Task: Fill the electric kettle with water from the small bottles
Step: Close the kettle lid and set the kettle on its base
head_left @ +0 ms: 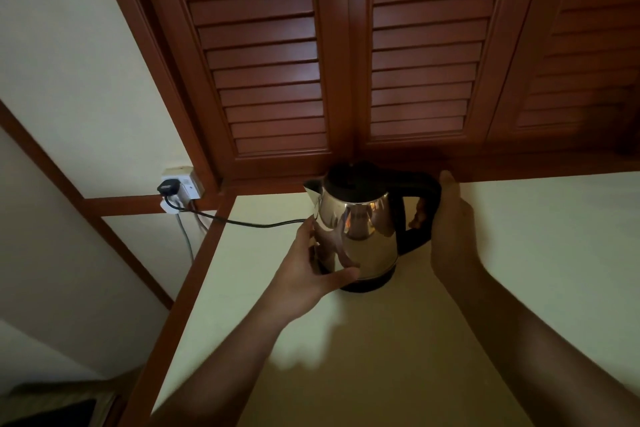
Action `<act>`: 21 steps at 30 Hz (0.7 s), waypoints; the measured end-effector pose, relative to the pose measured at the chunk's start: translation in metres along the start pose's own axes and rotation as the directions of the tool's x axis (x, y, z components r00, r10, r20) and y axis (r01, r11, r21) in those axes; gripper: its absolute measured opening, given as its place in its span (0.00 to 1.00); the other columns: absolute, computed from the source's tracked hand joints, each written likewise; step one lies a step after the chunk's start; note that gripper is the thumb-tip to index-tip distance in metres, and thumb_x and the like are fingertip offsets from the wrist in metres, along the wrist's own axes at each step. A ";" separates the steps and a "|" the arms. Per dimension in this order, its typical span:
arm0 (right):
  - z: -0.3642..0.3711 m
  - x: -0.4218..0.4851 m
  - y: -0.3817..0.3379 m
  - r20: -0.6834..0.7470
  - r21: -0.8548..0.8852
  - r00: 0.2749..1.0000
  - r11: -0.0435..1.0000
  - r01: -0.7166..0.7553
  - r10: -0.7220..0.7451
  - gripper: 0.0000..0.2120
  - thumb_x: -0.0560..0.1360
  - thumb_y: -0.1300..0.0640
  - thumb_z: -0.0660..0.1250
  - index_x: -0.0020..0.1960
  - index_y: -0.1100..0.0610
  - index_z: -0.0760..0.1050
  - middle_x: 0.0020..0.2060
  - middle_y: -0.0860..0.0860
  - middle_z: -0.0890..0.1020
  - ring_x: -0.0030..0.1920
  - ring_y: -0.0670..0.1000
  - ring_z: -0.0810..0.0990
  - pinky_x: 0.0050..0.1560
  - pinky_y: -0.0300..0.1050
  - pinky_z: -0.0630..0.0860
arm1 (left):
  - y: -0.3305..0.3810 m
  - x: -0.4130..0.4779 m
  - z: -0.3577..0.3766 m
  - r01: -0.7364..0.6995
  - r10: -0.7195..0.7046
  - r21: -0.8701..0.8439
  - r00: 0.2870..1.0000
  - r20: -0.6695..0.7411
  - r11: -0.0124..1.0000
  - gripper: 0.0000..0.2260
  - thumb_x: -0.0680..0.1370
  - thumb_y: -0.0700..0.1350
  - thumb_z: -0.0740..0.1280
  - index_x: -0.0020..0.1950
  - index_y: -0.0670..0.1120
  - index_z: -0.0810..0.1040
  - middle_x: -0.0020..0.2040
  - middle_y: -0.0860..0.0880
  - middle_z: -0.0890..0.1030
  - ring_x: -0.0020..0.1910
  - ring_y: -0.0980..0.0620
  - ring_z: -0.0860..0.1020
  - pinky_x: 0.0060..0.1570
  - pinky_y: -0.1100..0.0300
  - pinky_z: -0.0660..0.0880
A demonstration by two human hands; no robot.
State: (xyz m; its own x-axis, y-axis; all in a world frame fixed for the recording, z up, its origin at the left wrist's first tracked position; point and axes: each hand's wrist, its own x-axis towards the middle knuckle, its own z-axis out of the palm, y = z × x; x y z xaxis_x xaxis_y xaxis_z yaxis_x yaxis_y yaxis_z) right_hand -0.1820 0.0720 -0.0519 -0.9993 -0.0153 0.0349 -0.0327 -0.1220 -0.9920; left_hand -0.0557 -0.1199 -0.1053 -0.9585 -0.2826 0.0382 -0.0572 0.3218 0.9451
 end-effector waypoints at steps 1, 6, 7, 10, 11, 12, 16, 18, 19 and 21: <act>0.000 -0.004 0.003 -0.018 0.014 1.000 1.000 0.004 -0.003 0.27 0.81 0.38 0.55 0.36 0.56 0.74 0.29 0.54 0.75 0.33 0.54 0.75 0.41 0.51 0.73 | -0.002 0.001 0.001 -0.002 0.002 0.011 1.000 0.000 1.000 0.39 0.69 0.50 0.84 0.72 0.67 0.66 0.58 0.62 0.81 0.62 0.58 0.81 0.58 0.60 0.80; 0.006 -0.001 0.001 -0.040 0.045 0.999 0.999 -0.016 0.018 0.25 0.79 0.39 0.56 0.33 0.57 0.71 0.27 0.54 0.71 0.31 0.55 0.70 0.39 0.52 0.69 | -0.008 0.000 0.004 -0.015 0.018 0.096 0.999 -0.030 0.995 0.35 0.70 0.54 0.83 0.69 0.64 0.66 0.51 0.56 0.83 0.51 0.53 0.83 0.52 0.55 0.81; 0.006 0.002 -0.001 -0.030 0.049 0.999 0.999 -0.023 0.025 0.25 0.79 0.40 0.56 0.32 0.56 0.70 0.26 0.54 0.70 0.30 0.55 0.70 0.39 0.52 0.68 | -0.007 -0.003 0.007 -0.021 0.026 0.111 0.998 -0.050 0.994 0.33 0.71 0.51 0.83 0.65 0.65 0.66 0.50 0.59 0.83 0.47 0.56 0.81 0.48 0.61 0.79; 0.006 0.012 -0.004 0.004 0.055 1.000 0.998 -0.031 0.031 0.25 0.79 0.41 0.55 0.30 0.55 0.70 0.25 0.54 0.70 0.27 0.53 0.69 0.39 0.52 0.67 | -0.008 -0.006 0.015 -0.027 0.039 0.159 0.997 -0.071 0.987 0.31 0.72 0.47 0.83 0.60 0.63 0.64 0.45 0.66 0.81 0.42 0.66 0.78 0.43 0.70 0.74; 0.006 0.014 -0.004 0.010 0.050 1.000 0.998 -0.025 0.024 0.25 0.79 0.41 0.55 0.29 0.55 0.69 0.25 0.54 0.69 0.27 0.53 0.69 0.39 0.52 0.67 | -0.008 -0.006 0.015 -0.024 0.037 0.163 0.996 -0.079 0.986 0.32 0.71 0.49 0.83 0.60 0.64 0.63 0.45 0.64 0.81 0.43 0.66 0.78 0.43 0.70 0.74; 0.006 0.015 -0.004 0.011 0.047 1.000 0.999 -0.018 0.017 0.25 0.79 0.42 0.55 0.29 0.55 0.69 0.25 0.54 0.69 0.27 0.53 0.69 0.39 0.52 0.68 | -0.010 -0.005 0.015 -0.009 0.023 0.169 0.996 -0.080 0.986 0.33 0.70 0.50 0.83 0.62 0.65 0.63 0.46 0.62 0.80 0.43 0.65 0.79 0.43 0.69 0.74; 0.006 0.005 0.000 -0.026 0.034 1.000 0.999 -0.010 0.011 0.25 0.79 0.40 0.54 0.31 0.55 0.69 0.26 0.54 0.70 0.30 0.55 0.70 0.39 0.52 0.68 | -0.003 0.002 0.002 0.048 -0.048 0.203 0.999 -0.004 0.978 0.41 0.72 0.51 0.82 0.76 0.56 0.59 0.56 0.60 0.79 0.55 0.61 0.80 0.47 0.70 0.75; 0.006 0.000 0.002 -0.045 0.014 0.999 1.000 0.000 0.001 0.25 0.79 0.40 0.53 0.32 0.55 0.70 0.26 0.54 0.71 0.32 0.55 0.71 0.39 0.52 0.69 | 0.000 0.005 -0.003 0.052 -0.058 0.217 0.998 0.019 0.975 0.43 0.73 0.50 0.81 0.80 0.53 0.57 0.61 0.58 0.79 0.59 0.59 0.80 0.52 0.66 0.76; 0.006 0.000 0.002 -0.044 0.010 0.999 1.000 0.005 -0.004 0.25 0.79 0.40 0.53 0.32 0.55 0.70 0.26 0.54 0.71 0.31 0.55 0.71 0.38 0.52 0.69 | 0.002 0.006 -0.003 0.053 -0.059 0.221 0.998 0.023 0.974 0.44 0.73 0.50 0.81 0.80 0.52 0.56 0.63 0.58 0.78 0.60 0.57 0.80 0.54 0.63 0.77; 0.007 0.003 -0.001 -0.021 0.029 1.000 1.000 0.000 0.001 0.24 0.79 0.40 0.53 0.32 0.55 0.69 0.26 0.53 0.70 0.29 0.53 0.70 0.39 0.52 0.68 | 0.002 0.004 0.002 0.071 -0.073 0.231 0.997 0.002 0.970 0.44 0.74 0.51 0.80 0.81 0.52 0.55 0.66 0.57 0.77 0.64 0.54 0.78 0.54 0.63 0.75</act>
State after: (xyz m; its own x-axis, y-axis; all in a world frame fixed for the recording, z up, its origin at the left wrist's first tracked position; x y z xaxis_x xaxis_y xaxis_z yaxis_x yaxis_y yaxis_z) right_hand -0.1852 0.0648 -0.0496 -0.9995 0.0051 0.0318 -0.0322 -0.1512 -0.9880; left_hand -0.0601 -0.1190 -0.1037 -0.9523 -0.3036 -0.0319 -0.1881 0.5011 0.8447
